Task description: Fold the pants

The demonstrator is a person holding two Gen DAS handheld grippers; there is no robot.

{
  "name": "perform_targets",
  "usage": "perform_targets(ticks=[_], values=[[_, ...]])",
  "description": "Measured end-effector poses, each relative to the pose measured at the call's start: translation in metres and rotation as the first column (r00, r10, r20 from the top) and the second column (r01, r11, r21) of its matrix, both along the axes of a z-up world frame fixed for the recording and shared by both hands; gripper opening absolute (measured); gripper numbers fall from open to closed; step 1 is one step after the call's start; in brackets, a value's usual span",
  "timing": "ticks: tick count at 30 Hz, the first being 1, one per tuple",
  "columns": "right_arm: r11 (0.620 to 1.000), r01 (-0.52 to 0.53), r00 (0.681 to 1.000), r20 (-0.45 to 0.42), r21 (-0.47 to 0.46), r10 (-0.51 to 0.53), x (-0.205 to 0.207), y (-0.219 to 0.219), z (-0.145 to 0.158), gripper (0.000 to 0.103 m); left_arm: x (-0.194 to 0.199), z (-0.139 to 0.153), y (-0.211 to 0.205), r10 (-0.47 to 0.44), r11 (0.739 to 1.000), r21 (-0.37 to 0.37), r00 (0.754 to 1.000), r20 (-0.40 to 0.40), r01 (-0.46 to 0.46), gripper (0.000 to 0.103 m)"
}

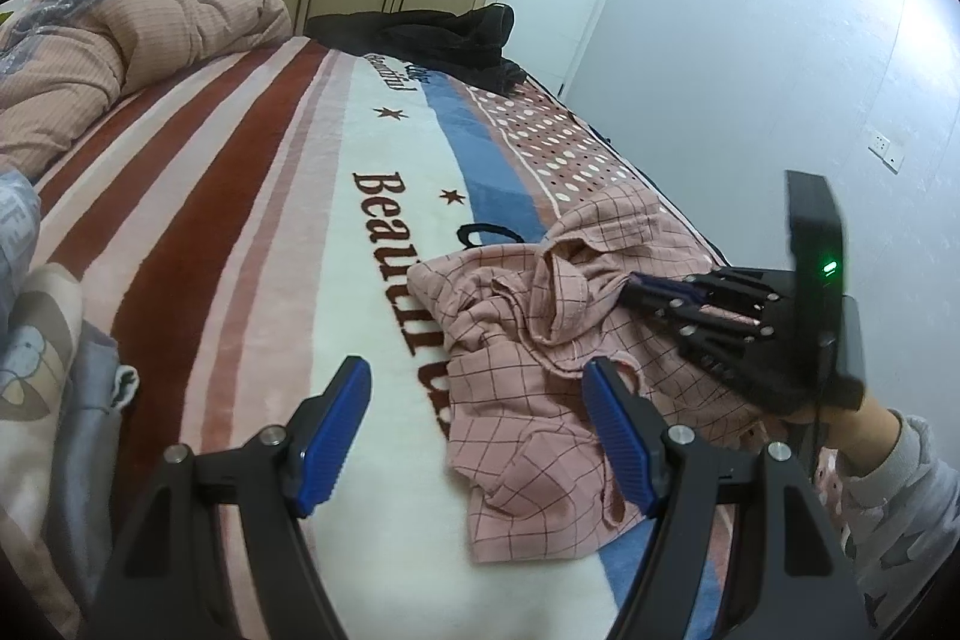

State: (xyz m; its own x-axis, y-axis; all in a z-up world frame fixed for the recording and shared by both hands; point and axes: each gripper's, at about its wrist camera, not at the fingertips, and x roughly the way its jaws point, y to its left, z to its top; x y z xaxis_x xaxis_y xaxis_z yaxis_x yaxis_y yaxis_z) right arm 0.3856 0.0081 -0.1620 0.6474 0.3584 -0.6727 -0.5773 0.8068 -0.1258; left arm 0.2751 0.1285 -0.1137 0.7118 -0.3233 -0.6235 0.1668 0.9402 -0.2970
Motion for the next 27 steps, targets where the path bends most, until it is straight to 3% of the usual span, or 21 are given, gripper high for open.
perform_targets(ticks=[8,13,18,20,21,22,27], values=[[0.989,-0.061,0.998,0.020,0.137,0.059,-0.026,-0.032,0.049,0.002,-0.003,0.006,-0.005,-0.001,1.000,0.002,1.000,0.008,0.001,0.069],[0.963,-0.181,0.980,-0.044,0.201,0.194,-0.051,-0.044,0.055,0.002,-0.004,0.010,-0.008,-0.005,1.000,0.001,1.000,0.010,0.005,0.069],[0.979,-0.186,0.982,-0.009,0.081,0.187,-0.069,-0.034,0.039,0.003,-0.003,0.011,-0.010,-0.006,1.000,-0.006,1.000,0.010,0.006,0.069],[0.981,-0.180,0.983,-0.014,0.069,0.181,-0.067,-0.030,0.034,0.021,-0.003,0.012,-0.010,-0.009,1.000,-0.005,1.000,0.011,0.009,0.069],[0.983,-0.175,0.985,-0.003,0.050,0.175,-0.068,-0.025,0.030,0.036,-0.003,0.012,-0.010,-0.009,1.000,-0.003,1.000,0.012,0.009,0.069],[0.984,-0.178,0.984,0.017,0.017,0.178,-0.068,-0.019,0.026,0.043,-0.003,0.012,-0.010,-0.009,1.000,-0.002,1.000,0.012,0.009,0.069],[0.981,-0.142,0.984,0.092,-0.130,0.154,-0.059,0.005,0.003,0.045,0.001,0.007,-0.011,-0.014,1.000,-0.010,1.000,-0.004,0.014,0.069]])
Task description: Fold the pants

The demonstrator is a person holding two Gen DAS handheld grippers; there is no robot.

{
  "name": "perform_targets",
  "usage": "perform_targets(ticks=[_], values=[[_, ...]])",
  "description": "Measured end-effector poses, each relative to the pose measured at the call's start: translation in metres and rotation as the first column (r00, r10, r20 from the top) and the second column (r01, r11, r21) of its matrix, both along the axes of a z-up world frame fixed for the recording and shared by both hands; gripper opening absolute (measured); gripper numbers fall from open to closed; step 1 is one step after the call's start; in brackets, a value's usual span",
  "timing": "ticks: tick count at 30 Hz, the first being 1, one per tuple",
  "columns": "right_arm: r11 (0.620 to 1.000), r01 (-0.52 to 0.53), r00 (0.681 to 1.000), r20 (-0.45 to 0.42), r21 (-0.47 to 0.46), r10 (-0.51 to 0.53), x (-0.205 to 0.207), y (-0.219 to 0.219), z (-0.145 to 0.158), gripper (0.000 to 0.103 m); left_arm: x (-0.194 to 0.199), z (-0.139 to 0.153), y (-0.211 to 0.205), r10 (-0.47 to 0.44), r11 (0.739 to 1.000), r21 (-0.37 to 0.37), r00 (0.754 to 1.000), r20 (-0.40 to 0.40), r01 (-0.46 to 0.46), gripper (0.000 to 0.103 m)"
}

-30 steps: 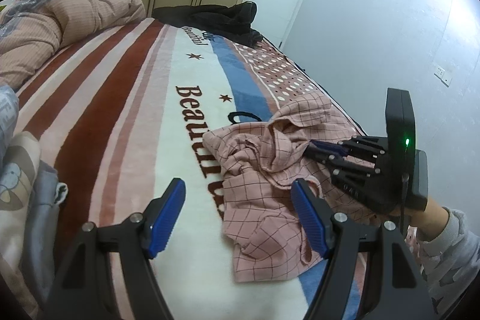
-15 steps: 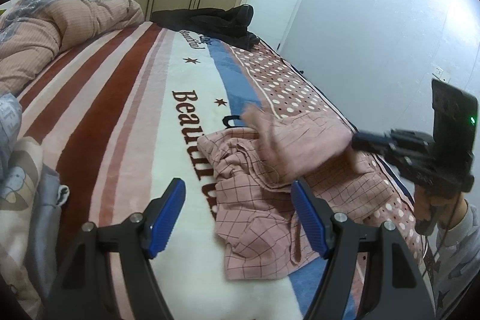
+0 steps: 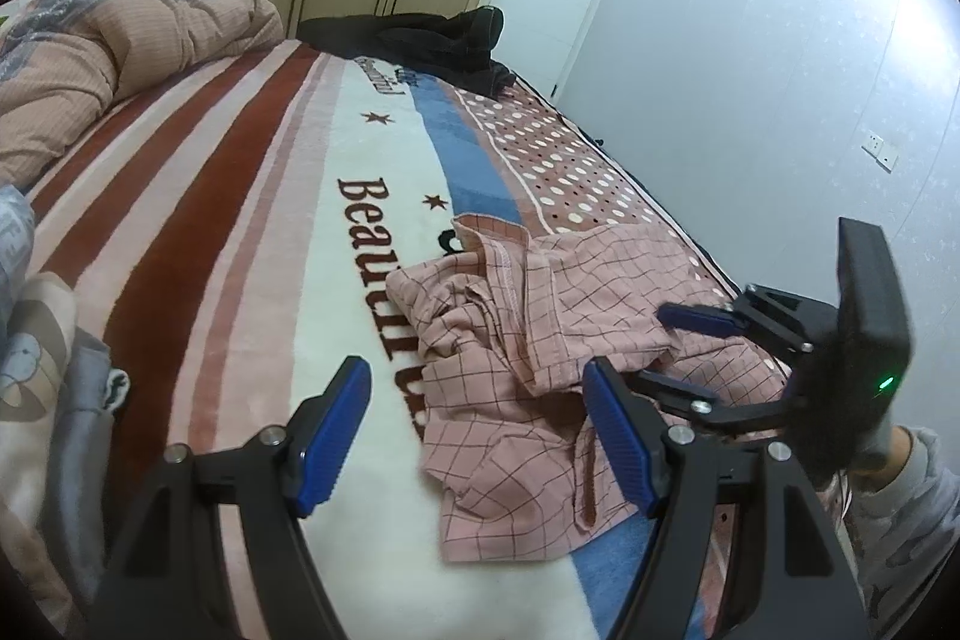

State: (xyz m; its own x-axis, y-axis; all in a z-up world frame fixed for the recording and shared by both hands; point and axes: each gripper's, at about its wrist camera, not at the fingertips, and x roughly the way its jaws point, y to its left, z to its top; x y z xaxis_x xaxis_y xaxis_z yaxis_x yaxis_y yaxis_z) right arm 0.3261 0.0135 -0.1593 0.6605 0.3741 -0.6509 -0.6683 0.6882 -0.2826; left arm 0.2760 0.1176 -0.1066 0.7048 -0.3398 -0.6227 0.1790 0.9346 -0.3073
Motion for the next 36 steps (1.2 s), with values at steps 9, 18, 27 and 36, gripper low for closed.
perform_targets(ticks=[9,18,27,36], values=[[0.996,0.005,0.999,-0.046,0.092,-0.001,0.009,-0.006,0.001,0.001,0.013,-0.008,-0.005,-0.023,0.998,-0.059,0.999,-0.036,0.021,0.074],[0.977,-0.089,0.989,-0.103,0.192,0.110,-0.029,-0.030,0.023,0.000,0.012,-0.003,-0.015,-0.054,0.997,-0.062,0.998,-0.033,0.052,0.077],[0.933,-0.030,0.993,-0.099,0.359,0.070,-0.020,-0.062,0.056,0.000,0.010,0.009,-0.028,-0.109,0.986,-0.130,0.994,-0.016,0.106,0.077],[0.967,-0.113,0.963,-0.216,0.229,0.163,-0.040,-0.055,0.015,0.000,0.011,0.006,-0.033,-0.123,0.983,-0.141,0.992,-0.039,0.117,0.077]])
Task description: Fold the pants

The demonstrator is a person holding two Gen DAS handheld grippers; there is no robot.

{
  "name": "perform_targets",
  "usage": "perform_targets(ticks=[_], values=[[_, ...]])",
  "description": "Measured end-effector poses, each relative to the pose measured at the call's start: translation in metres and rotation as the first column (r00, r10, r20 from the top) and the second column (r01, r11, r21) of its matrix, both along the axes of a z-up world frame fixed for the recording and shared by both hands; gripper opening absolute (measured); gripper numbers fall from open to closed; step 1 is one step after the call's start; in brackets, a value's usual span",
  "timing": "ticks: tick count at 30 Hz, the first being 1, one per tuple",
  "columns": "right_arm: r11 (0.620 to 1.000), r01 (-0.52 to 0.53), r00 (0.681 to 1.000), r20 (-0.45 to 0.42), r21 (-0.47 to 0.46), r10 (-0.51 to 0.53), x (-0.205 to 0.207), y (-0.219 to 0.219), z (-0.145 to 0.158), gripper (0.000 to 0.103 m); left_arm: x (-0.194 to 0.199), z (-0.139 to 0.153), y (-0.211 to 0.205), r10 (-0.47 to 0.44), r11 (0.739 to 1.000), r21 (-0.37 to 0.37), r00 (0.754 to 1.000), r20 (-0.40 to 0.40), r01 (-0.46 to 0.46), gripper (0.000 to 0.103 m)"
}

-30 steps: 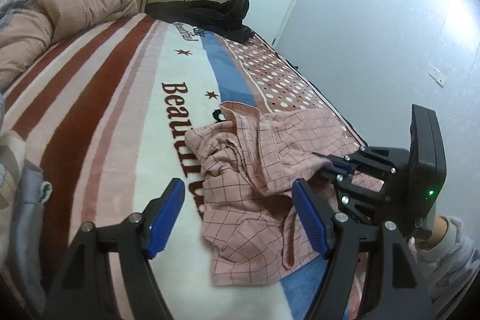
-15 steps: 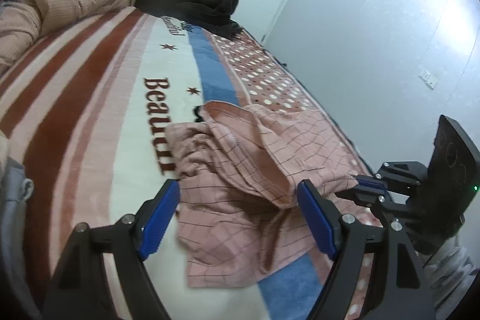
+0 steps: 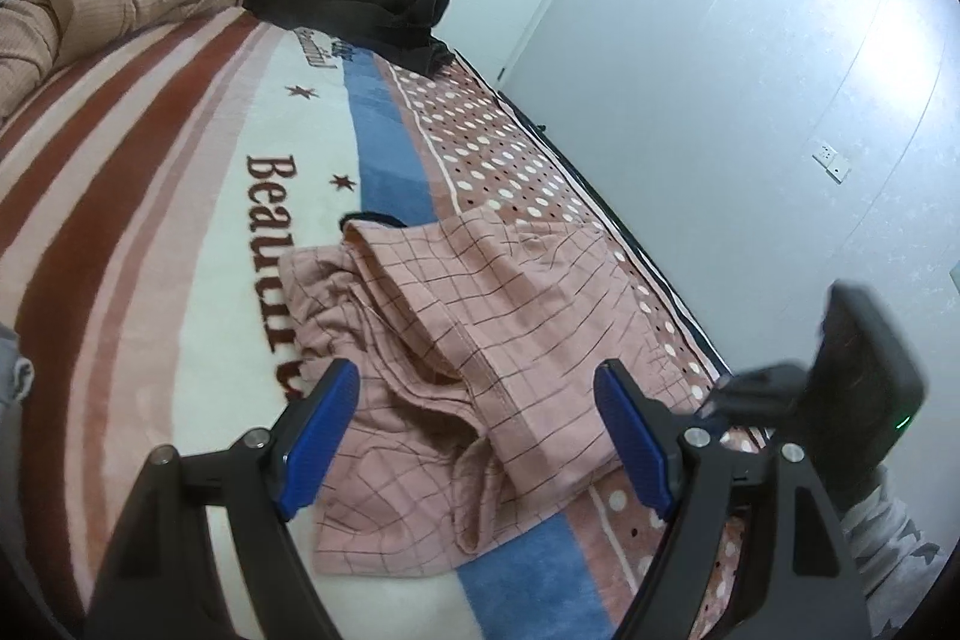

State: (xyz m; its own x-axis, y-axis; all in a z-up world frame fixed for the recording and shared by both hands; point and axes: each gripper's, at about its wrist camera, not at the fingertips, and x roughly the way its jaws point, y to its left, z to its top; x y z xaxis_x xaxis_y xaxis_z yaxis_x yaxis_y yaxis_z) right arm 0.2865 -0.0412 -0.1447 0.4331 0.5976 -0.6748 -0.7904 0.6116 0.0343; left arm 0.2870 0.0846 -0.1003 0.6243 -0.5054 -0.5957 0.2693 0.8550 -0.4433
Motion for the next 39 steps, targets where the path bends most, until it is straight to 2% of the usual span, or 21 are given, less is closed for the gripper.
perform_targets(ticks=[2,5,9,10,12,14,17,20,23,24,25,26,27,31,36,38,39], values=[[1.000,0.009,0.998,-0.057,0.016,-0.008,0.002,-0.001,-0.016,0.000,0.001,-0.003,-0.005,-0.014,1.000,-0.006,1.000,-0.013,0.014,0.077],[0.999,0.025,0.998,-0.061,-0.027,-0.027,0.005,0.005,-0.039,0.001,0.001,-0.006,-0.012,-0.015,1.000,0.009,1.000,-0.021,0.015,0.077],[0.998,0.048,0.995,-0.085,-0.026,-0.050,0.007,0.003,-0.043,0.007,0.002,-0.012,-0.022,-0.021,1.000,0.023,0.999,-0.039,0.022,0.077],[0.999,0.048,0.995,-0.085,-0.015,-0.049,0.005,0.001,-0.039,0.018,0.002,-0.014,-0.026,-0.026,0.999,0.031,0.999,-0.041,0.027,0.077],[0.998,0.053,0.998,-0.047,0.027,-0.052,-0.003,-0.011,-0.023,0.034,0.001,-0.017,-0.035,-0.040,0.998,0.037,0.998,-0.037,0.041,0.077],[0.996,0.079,0.997,0.005,0.027,-0.079,-0.010,-0.025,-0.011,0.036,0.001,-0.019,-0.040,-0.058,0.998,0.023,0.997,-0.042,0.059,0.074],[0.985,0.171,0.981,0.102,-0.035,-0.166,-0.015,-0.049,-0.002,0.037,0.001,-0.021,-0.053,-0.082,0.996,0.034,0.995,-0.050,0.084,0.066],[0.966,0.244,0.964,0.132,-0.081,-0.233,-0.007,-0.067,-0.009,0.037,0.001,-0.027,-0.063,-0.087,0.992,0.084,0.994,-0.060,0.092,0.058],[0.947,0.302,0.948,0.144,-0.111,-0.285,0.005,-0.076,-0.018,0.037,0.002,-0.037,-0.070,-0.064,0.982,0.170,0.995,-0.071,0.075,0.038],[0.940,0.319,0.942,0.144,-0.117,-0.302,0.010,-0.078,-0.022,0.037,0.004,-0.041,-0.071,-0.047,0.976,0.207,0.996,-0.077,0.062,0.025],[0.940,0.322,0.942,0.135,-0.114,-0.306,0.015,-0.079,-0.026,0.037,0.005,-0.046,-0.071,-0.026,0.969,0.243,0.996,-0.086,0.047,0.019],[0.942,0.315,0.945,0.125,-0.111,-0.302,0.018,-0.080,-0.028,0.037,0.006,-0.051,-0.070,-0.023,0.966,0.254,0.995,-0.093,0.046,0.017],[0.945,0.309,0.948,0.117,-0.112,-0.296,0.020,-0.080,-0.031,0.037,0.007,-0.054,-0.068,-0.021,0.965,0.259,0.995,-0.097,0.046,0.010],[0.937,0.315,0.945,0.137,-0.152,-0.296,0.021,-0.074,-0.040,0.039,0.003,-0.057,-0.059,-0.001,0.947,0.321,0.997,-0.073,0.024,0.008],[0.933,0.333,0.943,0.072,-0.139,-0.326,0.024,-0.083,-0.048,0.046,-0.004,-0.055,-0.045,0.013,0.947,0.321,0.998,-0.069,0.010,0.006],[0.931,0.342,0.939,0.084,-0.126,-0.333,0.022,-0.082,-0.046,0.046,-0.007,-0.050,-0.037,0.026,0.955,0.297,0.998,-0.063,-0.006,0.005],[0.932,0.341,0.937,0.120,-0.122,-0.327,0.018,-0.079,-0.041,0.046,-0.006,-0.048,-0.035,0.022,0.959,0.284,0.998,-0.064,-0.003,0.005]])
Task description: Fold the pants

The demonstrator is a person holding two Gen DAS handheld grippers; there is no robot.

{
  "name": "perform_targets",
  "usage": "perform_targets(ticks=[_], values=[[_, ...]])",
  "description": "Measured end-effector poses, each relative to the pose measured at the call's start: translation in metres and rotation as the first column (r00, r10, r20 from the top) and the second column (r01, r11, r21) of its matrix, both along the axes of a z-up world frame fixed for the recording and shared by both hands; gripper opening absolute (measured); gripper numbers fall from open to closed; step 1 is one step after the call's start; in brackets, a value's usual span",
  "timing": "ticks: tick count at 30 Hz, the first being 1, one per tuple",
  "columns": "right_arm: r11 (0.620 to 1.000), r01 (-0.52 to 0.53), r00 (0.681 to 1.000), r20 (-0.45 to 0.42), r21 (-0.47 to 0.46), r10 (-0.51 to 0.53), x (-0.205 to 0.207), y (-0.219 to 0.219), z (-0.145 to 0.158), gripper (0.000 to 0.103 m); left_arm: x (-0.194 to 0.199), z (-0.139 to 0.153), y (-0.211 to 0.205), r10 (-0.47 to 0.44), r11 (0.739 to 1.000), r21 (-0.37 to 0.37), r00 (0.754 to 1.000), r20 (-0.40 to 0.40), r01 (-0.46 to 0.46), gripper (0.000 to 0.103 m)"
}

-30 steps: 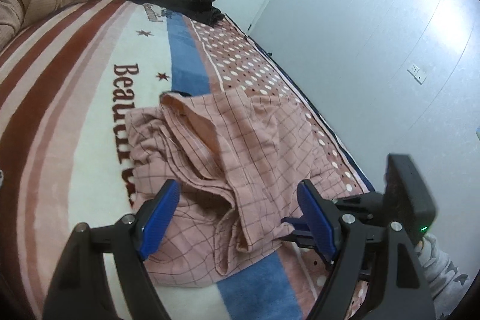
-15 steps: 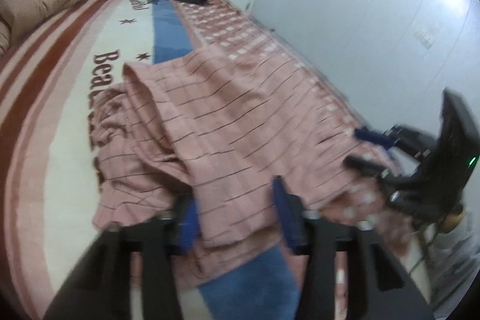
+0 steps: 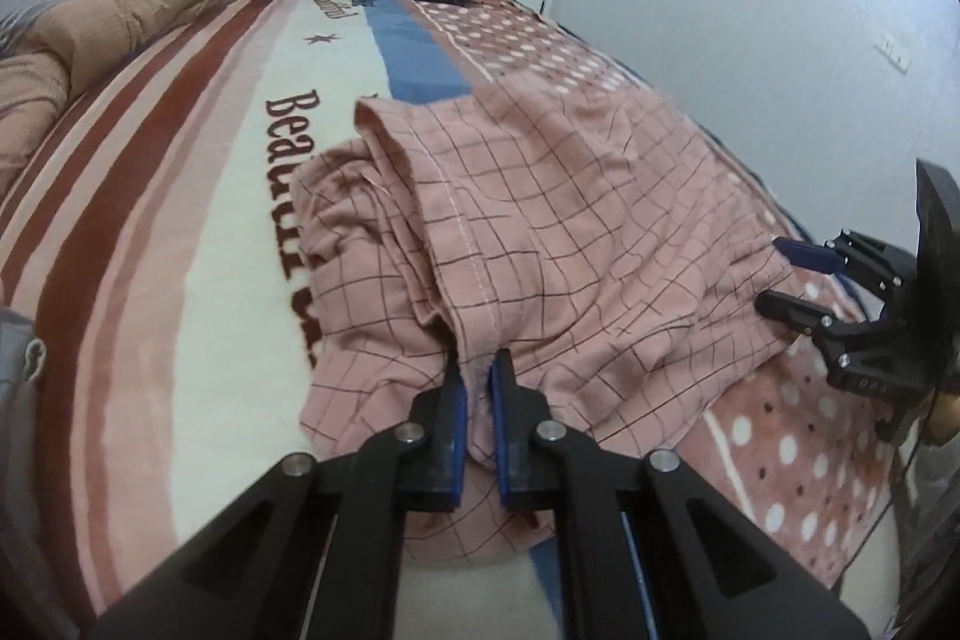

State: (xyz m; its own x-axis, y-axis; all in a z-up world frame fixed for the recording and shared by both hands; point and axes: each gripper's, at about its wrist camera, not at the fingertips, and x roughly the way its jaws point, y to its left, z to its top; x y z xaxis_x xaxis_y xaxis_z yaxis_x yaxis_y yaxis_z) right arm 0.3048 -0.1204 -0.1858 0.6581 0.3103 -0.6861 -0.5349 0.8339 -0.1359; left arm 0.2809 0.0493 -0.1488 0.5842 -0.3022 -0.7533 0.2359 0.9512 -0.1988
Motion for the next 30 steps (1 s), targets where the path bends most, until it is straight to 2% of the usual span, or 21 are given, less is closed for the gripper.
perform_targets(ticks=[2,4,8,10,12,14,16,18,20,21,22,24,29,30], values=[[1.000,-0.014,0.998,0.055,-0.014,0.015,-0.005,0.007,0.007,0.047,0.001,0.003,0.002,-0.007,1.000,-0.023,1.000,-0.003,0.007,0.005],[0.999,-0.023,0.993,0.116,-0.031,0.026,-0.010,0.017,0.015,0.057,0.001,0.007,0.000,-0.026,0.998,-0.055,1.000,0.000,0.026,0.006],[0.993,-0.118,0.985,0.129,-0.016,0.119,-0.017,0.040,0.020,0.063,0.001,0.016,-0.004,-0.039,0.996,-0.085,0.999,0.014,0.040,0.007],[0.986,-0.156,0.978,0.130,-0.056,0.162,-0.018,0.057,0.014,0.067,0.002,0.019,-0.006,-0.043,0.995,-0.092,0.999,0.014,0.044,0.007],[0.979,-0.147,0.974,0.151,-0.142,0.168,-0.018,0.075,0.003,0.067,0.003,0.020,-0.008,-0.042,0.995,-0.087,0.999,0.017,0.043,0.007],[0.975,-0.123,0.972,0.175,-0.184,0.156,-0.014,0.086,-0.004,0.067,0.002,0.022,-0.007,-0.042,0.994,-0.103,0.999,0.019,0.043,0.015],[0.979,-0.079,0.973,0.200,-0.188,0.117,-0.008,0.089,-0.004,0.067,-0.002,0.027,-0.006,-0.052,0.989,-0.140,0.998,0.039,0.057,0.048],[0.988,-0.057,0.973,0.216,-0.142,0.087,-0.002,0.086,0.002,0.067,-0.009,0.036,-0.006,-0.056,0.987,-0.148,0.995,0.079,0.067,0.056],[0.995,-0.047,0.973,0.219,-0.092,0.066,0.004,0.081,0.010,0.065,-0.012,0.044,-0.007,-0.073,0.983,-0.159,0.993,0.095,0.088,0.057],[0.997,-0.044,0.973,0.222,-0.068,0.058,0.006,0.079,0.013,0.064,-0.012,0.046,-0.009,-0.089,0.980,-0.171,0.991,0.099,0.105,0.061],[0.998,-0.043,0.974,0.221,-0.053,0.054,0.008,0.077,0.015,0.059,-0.012,0.048,-0.015,-0.119,0.977,-0.164,0.987,0.110,0.136,0.066],[0.998,-0.056,0.979,0.197,-0.032,0.061,0.012,0.076,0.017,0.057,-0.012,0.048,-0.026,-0.146,0.980,-0.114,0.981,0.129,0.161,0.066],[0.996,-0.090,0.980,0.175,-0.025,0.093,0.021,0.075,0.021,0.057,0.004,0.027,-0.054,-0.219,0.975,-0.024,0.972,0.083,0.221,0.066],[0.995,-0.092,0.981,0.171,-0.025,0.095,0.021,0.074,0.022,0.057,0.006,0.024,-0.057,-0.224,0.974,-0.007,0.971,0.077,0.225,0.061]])
